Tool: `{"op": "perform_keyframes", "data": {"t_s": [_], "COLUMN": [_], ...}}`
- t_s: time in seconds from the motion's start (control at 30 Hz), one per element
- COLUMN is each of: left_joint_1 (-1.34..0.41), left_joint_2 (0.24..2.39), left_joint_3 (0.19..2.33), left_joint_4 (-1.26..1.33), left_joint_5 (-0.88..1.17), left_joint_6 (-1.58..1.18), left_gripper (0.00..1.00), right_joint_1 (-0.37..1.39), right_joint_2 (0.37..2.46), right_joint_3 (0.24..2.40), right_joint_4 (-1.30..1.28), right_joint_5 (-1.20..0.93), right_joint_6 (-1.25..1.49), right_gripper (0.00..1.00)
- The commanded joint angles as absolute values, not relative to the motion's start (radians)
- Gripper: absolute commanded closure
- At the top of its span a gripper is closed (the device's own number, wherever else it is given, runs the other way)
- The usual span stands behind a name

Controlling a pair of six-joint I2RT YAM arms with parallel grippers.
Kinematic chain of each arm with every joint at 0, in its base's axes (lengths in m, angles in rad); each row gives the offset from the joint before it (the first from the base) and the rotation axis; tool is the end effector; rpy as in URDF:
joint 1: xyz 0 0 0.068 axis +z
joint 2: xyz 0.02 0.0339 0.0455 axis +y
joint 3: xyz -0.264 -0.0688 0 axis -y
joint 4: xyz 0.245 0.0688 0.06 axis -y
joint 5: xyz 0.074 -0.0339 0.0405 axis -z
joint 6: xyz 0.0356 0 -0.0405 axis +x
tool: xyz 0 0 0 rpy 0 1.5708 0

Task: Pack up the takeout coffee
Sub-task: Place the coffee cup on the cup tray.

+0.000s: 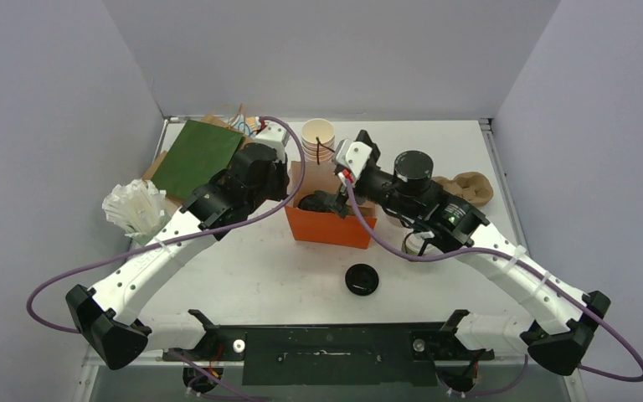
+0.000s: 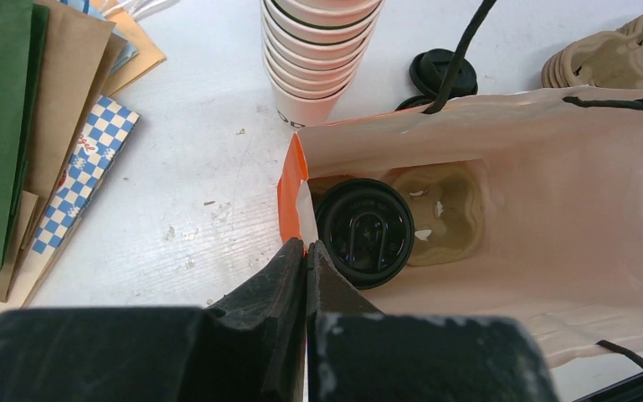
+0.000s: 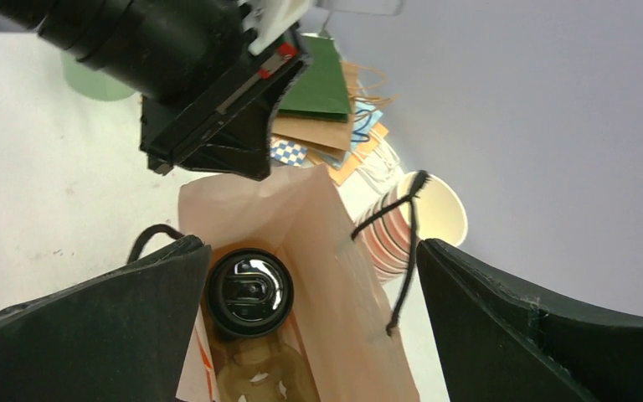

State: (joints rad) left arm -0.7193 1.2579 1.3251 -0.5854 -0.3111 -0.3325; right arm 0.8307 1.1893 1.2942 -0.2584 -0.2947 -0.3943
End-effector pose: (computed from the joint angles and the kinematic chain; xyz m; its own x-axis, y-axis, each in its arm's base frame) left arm 0.2125 -0.1716 0.3876 -0.4916 0.0175 -0.8706 0.2822 0.9491 -0.1402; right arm 0.1717 0.2033 0.4273 0.2506 -0.2707 -0.9295 -0.8707 0.3567 -0.3386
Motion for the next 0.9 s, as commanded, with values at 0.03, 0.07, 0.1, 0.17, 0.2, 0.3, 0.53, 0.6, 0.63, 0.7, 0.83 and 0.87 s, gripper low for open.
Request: {"op": "perform_keyframes", "data": {"t_s": [0.03, 0.07, 0.1, 0.17, 0.2, 0.3, 0.53, 0.6, 0.63, 0.7, 0.83, 0.87], "left_joint_1": [-0.726, -0.725, -0.726, -0.725, -0.725, -0.725, -0.725, -0.725, -0.725, -0.725, -0.723, -0.724], "left_joint_2": [1.241, 1.236, 1.230, 1.218, 1.213, 1.197, 1.181, 1.183, 1.185, 1.195, 1.240, 1.250], "left_joint_3": [1.377, 1.375, 1.373, 1.369, 1.367, 1.360, 1.350, 1.350, 1.351, 1.357, 1.389, 1.393], "left_joint_4": [-0.591, -0.593, -0.594, -0.600, -0.602, -0.603, -0.586, -0.572, -0.565, -0.556, -0.563, -0.566], "left_joint_5": [-0.342, -0.344, -0.346, -0.352, -0.354, -0.357, -0.336, -0.326, -0.324, -0.322, -0.319, -0.320], "left_joint_6": [-0.319, -0.319, -0.319, -0.321, -0.321, -0.321, -0.322, -0.323, -0.325, -0.325, -0.326, -0.328], "left_gripper": [1.00, 1.00, 1.00, 1.00, 1.00, 1.00, 1.00, 0.94, 0.87, 0.73, 0.55, 0.52], "right_joint_1": [0.825, 0.825, 0.826, 0.825, 0.826, 0.825, 0.822, 0.815, 0.810, 0.786, 0.672, 0.631], "right_joint_2": [1.120, 1.094, 1.071, 1.028, 1.007, 0.945, 0.921, 0.949, 0.960, 0.979, 1.006, 1.002], "right_joint_3": [1.290, 1.273, 1.261, 1.242, 1.237, 1.212, 1.225, 1.244, 1.248, 1.252, 1.241, 1.224], "right_joint_4": [-0.233, -0.240, -0.248, -0.280, -0.303, -0.374, -0.665, -0.765, -0.804, -0.892, -0.989, -0.989], "right_joint_5": [-0.132, -0.107, -0.081, -0.031, 0.024, 0.169, 0.500, 0.558, 0.573, 0.583, 0.475, 0.420], "right_joint_6": [-0.307, -0.291, -0.272, -0.237, -0.214, -0.105, 0.230, 0.318, 0.357, 0.454, 0.560, 0.564], "right_gripper": [0.00, 0.00, 0.00, 0.00, 0.00, 0.00, 0.00, 0.00, 0.00, 0.00, 0.00, 0.00]}}
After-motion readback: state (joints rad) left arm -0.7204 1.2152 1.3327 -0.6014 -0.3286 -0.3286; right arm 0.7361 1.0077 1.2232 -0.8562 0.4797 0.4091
